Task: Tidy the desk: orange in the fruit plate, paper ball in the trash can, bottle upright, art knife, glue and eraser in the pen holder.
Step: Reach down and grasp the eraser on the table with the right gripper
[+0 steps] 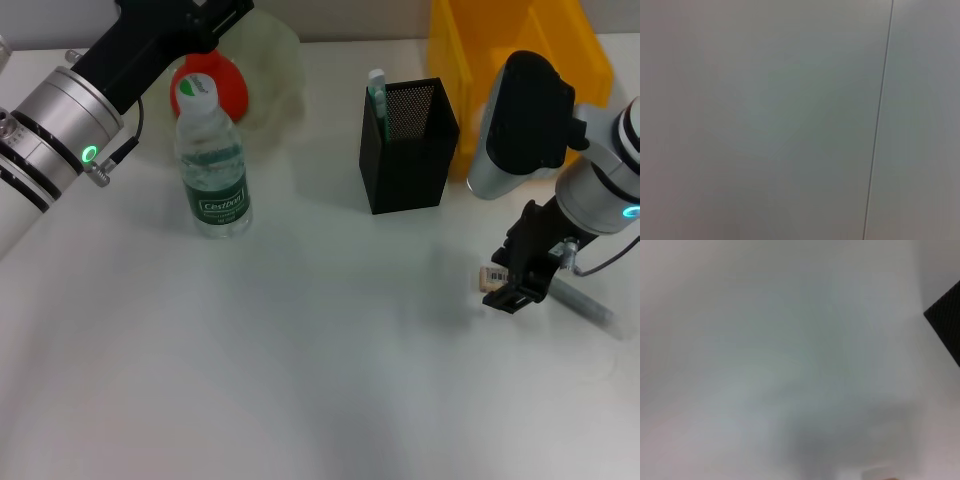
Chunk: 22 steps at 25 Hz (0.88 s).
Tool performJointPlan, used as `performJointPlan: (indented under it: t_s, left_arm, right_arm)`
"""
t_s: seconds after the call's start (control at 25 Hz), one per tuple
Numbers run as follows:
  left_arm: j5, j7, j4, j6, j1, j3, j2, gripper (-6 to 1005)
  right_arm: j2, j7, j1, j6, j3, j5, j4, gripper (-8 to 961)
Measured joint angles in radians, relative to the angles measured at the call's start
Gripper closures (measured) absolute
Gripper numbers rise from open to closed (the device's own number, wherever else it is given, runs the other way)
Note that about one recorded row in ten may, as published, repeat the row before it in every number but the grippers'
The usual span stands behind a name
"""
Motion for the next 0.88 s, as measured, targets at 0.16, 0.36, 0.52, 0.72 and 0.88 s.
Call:
performJointPlan:
  t_s: [0.16, 0.36, 0.52, 0.72, 0.88]
  left_arm:
    - [0.0, -0.003, 0.0, 0.0, 0.0, 0.0, 0.0, 199]
    - [0.0, -0.007, 0.0, 0.0, 0.002, 0.0, 0.0, 200]
    - [0.0, -0.005, 0.0, 0.0, 0.004, 0.0, 0.0, 200]
    - [-0.001, -0.002, 0.0, 0.0, 0.004, 0.0, 0.0, 200]
    - [-0.001, -0.001, 0.0, 0.0, 0.004, 0.0, 0.0, 201]
  right_arm:
    - [0.0, 0.001, 0.011, 0.008, -0.009, -0.001, 0.011, 408]
    - [0.0, 0.002, 0.022, 0.012, -0.012, -0.003, 0.028, 408]
    - [0.001, 0.003, 0.025, 0.023, -0.013, -0.016, 0.037, 408]
    - [0.002, 0.003, 0.032, 0.025, -0.016, -0.017, 0.046, 409]
    - [0.002, 0.004, 0.036, 0.03, -0.016, -0.017, 0.058, 409]
